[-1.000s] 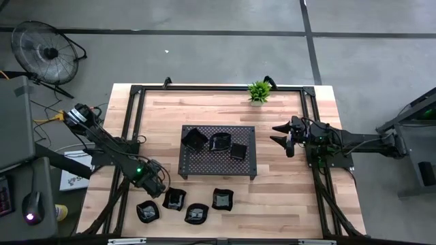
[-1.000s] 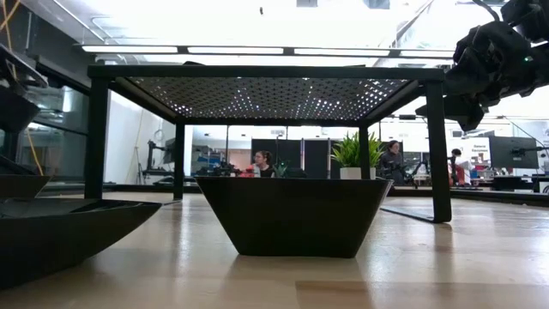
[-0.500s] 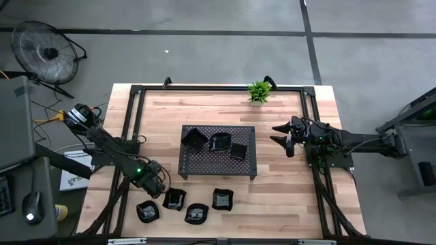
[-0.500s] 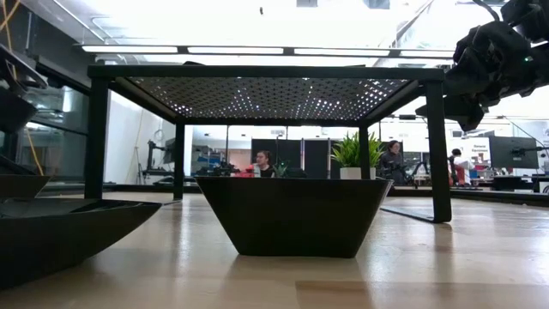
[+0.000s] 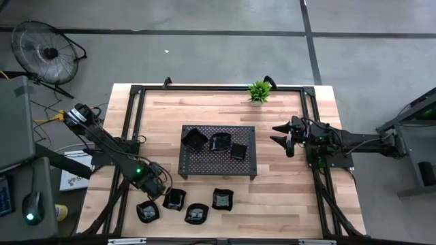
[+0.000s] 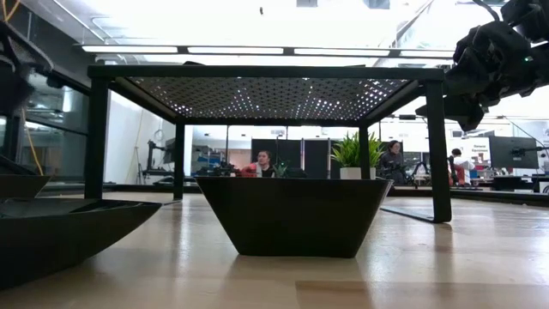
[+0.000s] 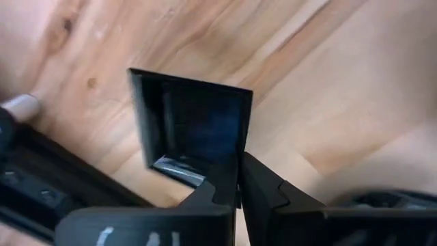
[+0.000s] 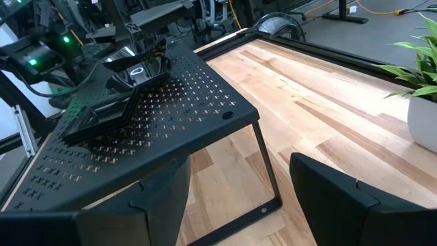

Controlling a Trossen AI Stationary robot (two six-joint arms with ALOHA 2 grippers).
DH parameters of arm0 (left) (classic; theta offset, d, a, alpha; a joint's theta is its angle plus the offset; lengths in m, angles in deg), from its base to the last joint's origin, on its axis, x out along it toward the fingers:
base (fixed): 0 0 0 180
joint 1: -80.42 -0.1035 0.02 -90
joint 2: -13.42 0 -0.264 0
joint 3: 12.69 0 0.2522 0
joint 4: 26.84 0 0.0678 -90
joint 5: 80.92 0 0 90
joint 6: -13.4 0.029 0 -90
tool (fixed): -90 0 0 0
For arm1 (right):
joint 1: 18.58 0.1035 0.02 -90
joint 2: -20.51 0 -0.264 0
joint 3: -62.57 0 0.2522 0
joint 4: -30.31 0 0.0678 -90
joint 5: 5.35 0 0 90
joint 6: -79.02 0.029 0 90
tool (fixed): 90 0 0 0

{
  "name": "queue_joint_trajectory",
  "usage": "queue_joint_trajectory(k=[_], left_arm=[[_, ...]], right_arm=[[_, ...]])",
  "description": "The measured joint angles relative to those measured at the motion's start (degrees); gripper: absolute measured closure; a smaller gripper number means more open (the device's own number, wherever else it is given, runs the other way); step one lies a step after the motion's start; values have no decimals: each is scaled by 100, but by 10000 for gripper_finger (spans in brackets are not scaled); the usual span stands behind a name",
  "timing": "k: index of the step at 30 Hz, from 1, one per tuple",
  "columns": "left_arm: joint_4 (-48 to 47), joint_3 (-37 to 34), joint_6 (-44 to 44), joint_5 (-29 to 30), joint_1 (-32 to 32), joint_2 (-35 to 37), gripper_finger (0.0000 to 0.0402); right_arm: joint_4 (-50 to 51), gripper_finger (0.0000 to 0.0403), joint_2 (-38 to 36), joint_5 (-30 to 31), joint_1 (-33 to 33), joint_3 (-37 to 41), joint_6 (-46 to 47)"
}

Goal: Pick & Place Mini shaped plates
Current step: Stack the square plate on top of the square plates on the shelf

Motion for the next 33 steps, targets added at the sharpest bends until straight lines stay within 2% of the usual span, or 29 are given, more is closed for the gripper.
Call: queue_joint_trajectory(k=[6,12,20,28,33], left_arm=[[-927,626,590,205,-2,-2,397],[-2300,1579,898,590,0,-2,397],[-3629,3112,1937,1931,-1,-2,397],[-3688,4160,4042,3595,-13,-4,397],[-3123,4547,5707,4024,-356,-4,397]], right_arm=[[0,157,-1,1,-2,1,0],[0,157,-1,0,0,0,0],[0,157,1,0,-2,1,0],[0,157,1,1,0,1,0],[0,157,0,1,-2,1,0]])
